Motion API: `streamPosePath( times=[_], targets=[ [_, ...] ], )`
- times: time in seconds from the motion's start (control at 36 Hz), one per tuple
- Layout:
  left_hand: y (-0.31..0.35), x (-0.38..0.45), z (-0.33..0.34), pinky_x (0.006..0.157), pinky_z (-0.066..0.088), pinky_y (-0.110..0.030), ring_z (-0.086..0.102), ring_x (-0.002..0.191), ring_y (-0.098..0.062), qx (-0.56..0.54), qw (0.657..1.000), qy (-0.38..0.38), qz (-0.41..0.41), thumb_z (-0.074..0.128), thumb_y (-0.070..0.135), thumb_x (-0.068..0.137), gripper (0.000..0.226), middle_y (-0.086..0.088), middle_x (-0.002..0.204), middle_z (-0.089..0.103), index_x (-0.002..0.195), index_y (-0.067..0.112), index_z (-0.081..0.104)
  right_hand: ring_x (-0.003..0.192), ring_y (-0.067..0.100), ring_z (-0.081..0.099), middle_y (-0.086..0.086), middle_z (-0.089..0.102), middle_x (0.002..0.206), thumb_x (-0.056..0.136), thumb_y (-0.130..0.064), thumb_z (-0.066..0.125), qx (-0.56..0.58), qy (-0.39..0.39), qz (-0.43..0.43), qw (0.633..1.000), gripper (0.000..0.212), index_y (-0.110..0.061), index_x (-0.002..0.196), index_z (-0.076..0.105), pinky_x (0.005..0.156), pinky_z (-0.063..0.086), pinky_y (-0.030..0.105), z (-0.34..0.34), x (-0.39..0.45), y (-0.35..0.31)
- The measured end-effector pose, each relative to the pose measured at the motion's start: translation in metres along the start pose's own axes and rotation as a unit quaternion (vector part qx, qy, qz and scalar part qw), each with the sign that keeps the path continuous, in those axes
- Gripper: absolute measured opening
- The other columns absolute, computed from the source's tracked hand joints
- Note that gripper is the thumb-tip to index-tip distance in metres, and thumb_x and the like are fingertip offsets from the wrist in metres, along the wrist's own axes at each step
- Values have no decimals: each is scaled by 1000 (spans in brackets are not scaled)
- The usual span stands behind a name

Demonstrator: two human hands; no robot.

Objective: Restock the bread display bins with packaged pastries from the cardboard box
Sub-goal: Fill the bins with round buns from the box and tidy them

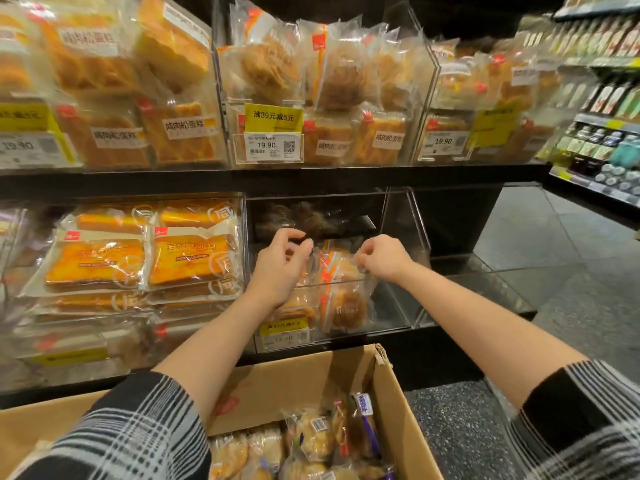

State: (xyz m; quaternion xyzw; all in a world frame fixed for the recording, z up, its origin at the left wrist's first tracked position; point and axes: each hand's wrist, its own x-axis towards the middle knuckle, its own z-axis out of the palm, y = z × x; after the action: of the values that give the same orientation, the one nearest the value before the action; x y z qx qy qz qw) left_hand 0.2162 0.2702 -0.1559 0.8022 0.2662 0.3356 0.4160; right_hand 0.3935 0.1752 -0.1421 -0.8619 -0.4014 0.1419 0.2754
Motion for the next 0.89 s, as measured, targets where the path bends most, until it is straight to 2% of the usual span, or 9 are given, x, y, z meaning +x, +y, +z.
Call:
streamPosePath(
  times=[0.11,0.19,0.31,0.36,0.44,0.56,0.69,0.81,0.89],
  targets=[
    [7,-22,-6,88,38,-12,50,105,-4,80,989,-28,120,62,18,91,30,10,114,52,120,21,55,97,18,62,1,68,100,96,-23,54,87,99,-28,991,18,-15,99,70,87,51,35,2,-43,-9],
    [15,-43,-16,88,43,-16,53,103,-6,61,991,-44,114,59,10,92,29,9,113,54,120,20,54,94,13,61,-3,66,97,96,-24,55,125,119,-57,983,17,-18,104,68,82,48,27,7,-76,-17],
    [12,-79,-45,84,48,-16,59,97,-4,81,981,-153,93,57,11,94,25,7,106,62,113,26,57,80,3,58,-10,63,87,94,-15,55,153,137,-99,974,15,-18,100,69,74,46,12,24,-114,-33],
    [8,-98,-64,84,47,-14,59,96,-1,116,969,-211,60,56,14,95,22,10,107,63,109,31,58,70,0,57,-7,63,81,95,-12,54,195,91,-103,971,14,-16,99,67,61,45,6,35,-131,-45],
    [-3,-129,-89,88,47,-19,59,100,-3,179,946,-271,22,55,19,96,18,10,108,64,109,29,61,65,6,61,-3,65,75,94,-10,56,191,0,-115,975,12,-17,92,65,65,51,19,59,-149,-63],
    [-28,-174,-123,86,46,-15,58,98,3,219,925,-307,-38,52,23,97,18,14,108,63,111,28,63,58,4,58,-4,65,68,93,-10,58,159,-121,-137,970,12,-14,91,69,59,47,16,102,-169,-88],
    [-67,-230,-163,86,45,-14,56,99,2,265,906,-312,-109,53,28,97,21,17,107,60,116,27,62,56,2,59,3,68,74,92,-5,57,163,-195,-131,958,13,-6,93,69,51,43,8,160,-191,-113],
    [-107,-269,-181,89,48,-25,57,98,-2,281,902,-284,-163,55,30,95,18,14,111,62,111,36,60,70,9,64,-2,68,79,91,-10,57,133,-243,-136,951,14,-16,88,69,68,53,21,196,-201,-127],
    [-130,-292,-183,92,47,-33,57,103,-8,275,909,-238,-203,57,28,93,25,10,116,59,118,32,57,69,7,63,-6,66,80,92,-12,57,117,-277,-126,945,13,-16,87,68,65,51,20,216,-205,-129]
  ],
)
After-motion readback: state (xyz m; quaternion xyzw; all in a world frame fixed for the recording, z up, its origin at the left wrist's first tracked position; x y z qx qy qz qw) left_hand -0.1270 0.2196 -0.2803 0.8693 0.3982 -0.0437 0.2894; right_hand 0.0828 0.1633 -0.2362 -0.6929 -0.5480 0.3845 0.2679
